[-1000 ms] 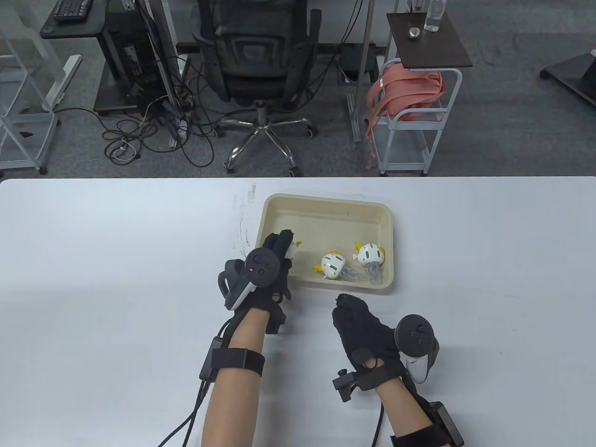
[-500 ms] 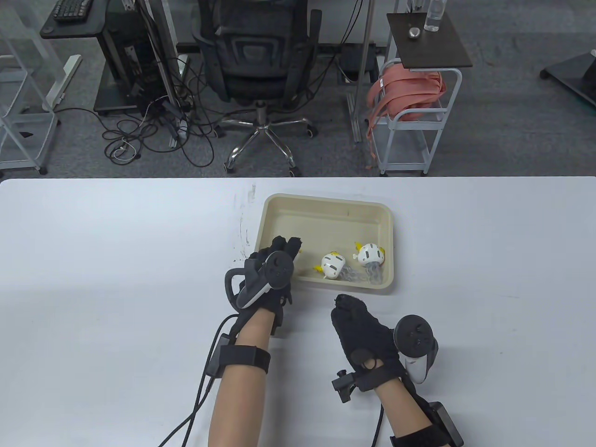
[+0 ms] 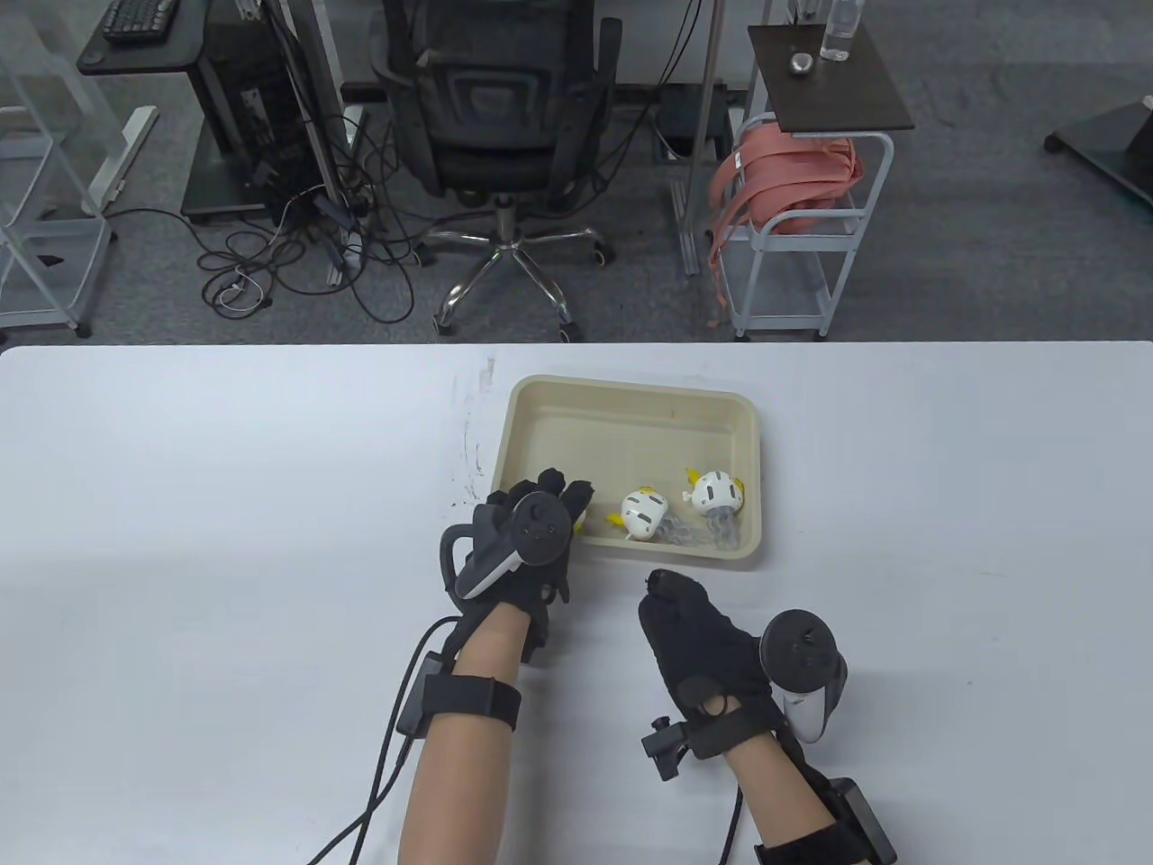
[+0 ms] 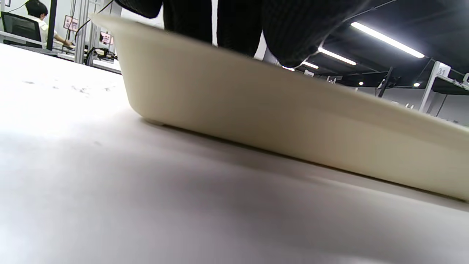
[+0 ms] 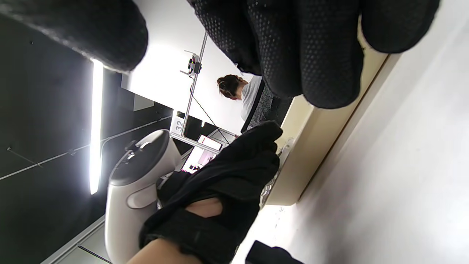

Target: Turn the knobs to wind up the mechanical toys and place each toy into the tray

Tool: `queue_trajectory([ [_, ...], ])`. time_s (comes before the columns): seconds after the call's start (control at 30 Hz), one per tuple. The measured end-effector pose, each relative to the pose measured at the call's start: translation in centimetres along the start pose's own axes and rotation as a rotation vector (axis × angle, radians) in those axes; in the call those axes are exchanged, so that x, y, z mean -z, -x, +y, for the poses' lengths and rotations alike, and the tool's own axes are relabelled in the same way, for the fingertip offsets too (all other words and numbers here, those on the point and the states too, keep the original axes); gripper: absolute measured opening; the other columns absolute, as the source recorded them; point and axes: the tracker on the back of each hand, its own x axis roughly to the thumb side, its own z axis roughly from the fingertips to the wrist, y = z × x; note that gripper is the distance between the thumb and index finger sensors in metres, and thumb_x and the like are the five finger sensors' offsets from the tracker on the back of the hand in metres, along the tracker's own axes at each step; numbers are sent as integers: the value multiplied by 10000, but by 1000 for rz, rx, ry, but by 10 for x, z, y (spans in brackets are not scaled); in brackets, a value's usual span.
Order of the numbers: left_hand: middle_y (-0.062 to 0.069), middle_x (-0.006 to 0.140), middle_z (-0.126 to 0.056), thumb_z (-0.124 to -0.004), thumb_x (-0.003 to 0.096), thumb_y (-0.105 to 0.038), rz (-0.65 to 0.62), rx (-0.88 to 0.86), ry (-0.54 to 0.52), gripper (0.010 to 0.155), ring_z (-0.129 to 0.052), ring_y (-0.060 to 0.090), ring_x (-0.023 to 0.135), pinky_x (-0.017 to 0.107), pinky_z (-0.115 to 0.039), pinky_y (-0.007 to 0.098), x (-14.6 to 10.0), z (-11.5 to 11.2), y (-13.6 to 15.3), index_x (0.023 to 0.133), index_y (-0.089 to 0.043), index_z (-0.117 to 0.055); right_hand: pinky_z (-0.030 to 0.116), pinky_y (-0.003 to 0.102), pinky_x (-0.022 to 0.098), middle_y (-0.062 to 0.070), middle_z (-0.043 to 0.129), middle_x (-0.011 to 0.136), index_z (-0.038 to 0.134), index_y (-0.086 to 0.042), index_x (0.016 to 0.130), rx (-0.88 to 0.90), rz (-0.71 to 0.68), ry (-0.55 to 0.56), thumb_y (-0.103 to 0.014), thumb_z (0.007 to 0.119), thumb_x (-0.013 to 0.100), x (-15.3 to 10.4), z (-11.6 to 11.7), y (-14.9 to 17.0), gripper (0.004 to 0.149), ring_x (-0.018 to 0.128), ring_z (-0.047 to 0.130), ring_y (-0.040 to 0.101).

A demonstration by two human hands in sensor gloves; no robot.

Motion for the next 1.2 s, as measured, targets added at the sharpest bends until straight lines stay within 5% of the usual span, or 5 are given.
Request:
queue_trajectory([
  [0.23,40,1185,-576,-802,500,-444,-6,-21,-108,682,-738,372,1016,773,-526,555,-36,29,14,1121,-341,-540,524,741,581,376,661,1008,578,68,1053,-50,-7,-35,-580,743,502,0,1,-2,866,799,721,617],
  [0.5,94,1175,-575,-769,504,-556,29,-222,-234,756,-887,338,898,692,-748,458,-107,58,55,1143,-305,-452,395,773,618,392,502,1094,460,19,1121,-163,-64,-63,-672,714,484,-4,4,-10,974,876,563,670],
  [0.63,235,1156,-495,-750,511,-582,34,-419,-260,823,-901,398,889,664,-782,471,-130,60,64,1148,-242,-356,280,781,638,385,373,1137,390,-12,1144,-206,-65,-79,-724,685,465,-4,3,-9,1027,925,423,686],
  [0.83,208,1170,-472,-747,497,-623,29,-333,-201,855,-814,431,950,690,-703,533,-137,46,67,1149,-250,-338,124,760,642,368,245,1163,349,-26,1157,-239,-59,-122,-779,627,426,-3,6,-4,1086,960,249,672],
  [1.2,192,1143,-533,-871,451,-474,35,-112,-126,867,-834,385,946,701,-694,519,-138,35,58,1127,-194,-406,61,750,637,357,218,1170,353,-23,1159,-335,-79,-145,-767,684,426,-4,9,-7,1095,978,194,649],
])
